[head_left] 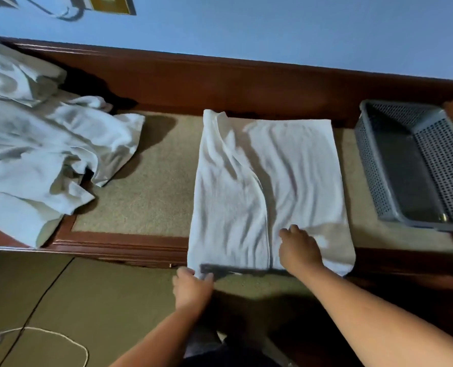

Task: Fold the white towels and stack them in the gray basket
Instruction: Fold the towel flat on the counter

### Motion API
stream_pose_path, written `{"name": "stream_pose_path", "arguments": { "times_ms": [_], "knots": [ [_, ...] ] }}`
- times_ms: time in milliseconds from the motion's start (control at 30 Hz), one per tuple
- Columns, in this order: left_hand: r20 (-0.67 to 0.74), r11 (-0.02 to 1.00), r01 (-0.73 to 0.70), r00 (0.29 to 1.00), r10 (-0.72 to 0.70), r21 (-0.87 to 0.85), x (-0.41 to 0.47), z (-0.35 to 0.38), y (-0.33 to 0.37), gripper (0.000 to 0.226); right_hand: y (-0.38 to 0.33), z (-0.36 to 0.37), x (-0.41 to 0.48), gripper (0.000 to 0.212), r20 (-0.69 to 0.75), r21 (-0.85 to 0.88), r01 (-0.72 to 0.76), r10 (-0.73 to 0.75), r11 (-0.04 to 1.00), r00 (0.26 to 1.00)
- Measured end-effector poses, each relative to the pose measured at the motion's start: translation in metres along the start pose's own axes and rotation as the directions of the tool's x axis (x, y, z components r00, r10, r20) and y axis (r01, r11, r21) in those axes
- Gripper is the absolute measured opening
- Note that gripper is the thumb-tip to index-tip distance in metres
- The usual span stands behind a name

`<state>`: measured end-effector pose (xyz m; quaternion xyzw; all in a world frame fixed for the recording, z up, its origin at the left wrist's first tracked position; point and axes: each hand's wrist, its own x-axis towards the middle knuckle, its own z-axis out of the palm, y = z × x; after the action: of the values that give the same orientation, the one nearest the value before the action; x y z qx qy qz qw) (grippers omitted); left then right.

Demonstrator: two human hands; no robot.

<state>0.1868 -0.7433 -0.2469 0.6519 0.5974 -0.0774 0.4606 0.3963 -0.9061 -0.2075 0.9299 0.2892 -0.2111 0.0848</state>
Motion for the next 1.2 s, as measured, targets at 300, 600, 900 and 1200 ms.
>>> {"name": "stream_pose_path", "arguments": {
  "times_ms": [300,600,900,1200],
  "knots": [
    [0.195,1.0,-0.001,0.981,0.004,-0.017,0.047,-0.017,-0.005,0.043,-0.042,0.04,-0.014,0.037,0.522,0.565,-0.636,0.368,0.526,0.769],
    [0.258,0.995,-0.066,0.965,0.043,0.08,0.018,-0.032,-0.022,0.02,-0.048,0.071,-0.026,0.038,0.63,0.718,-0.652,0.17,0.244,0.758],
    [0.092,0.983,-0.17,0.982,0.163,0.073,-0.014,-0.022,-0.035,0.023,-0.028,0.071,-0.058,0.037,0.392,0.848,-0.395,0.084,0.354,0.916],
    [0.182,0.955,-0.191,0.972,0.152,0.227,-0.011,-0.027,-0.051,0.016,0.001,0.079,-0.064,0.017,0.42,0.755,-0.351,0.004,0.554,0.908]
  ]
}}
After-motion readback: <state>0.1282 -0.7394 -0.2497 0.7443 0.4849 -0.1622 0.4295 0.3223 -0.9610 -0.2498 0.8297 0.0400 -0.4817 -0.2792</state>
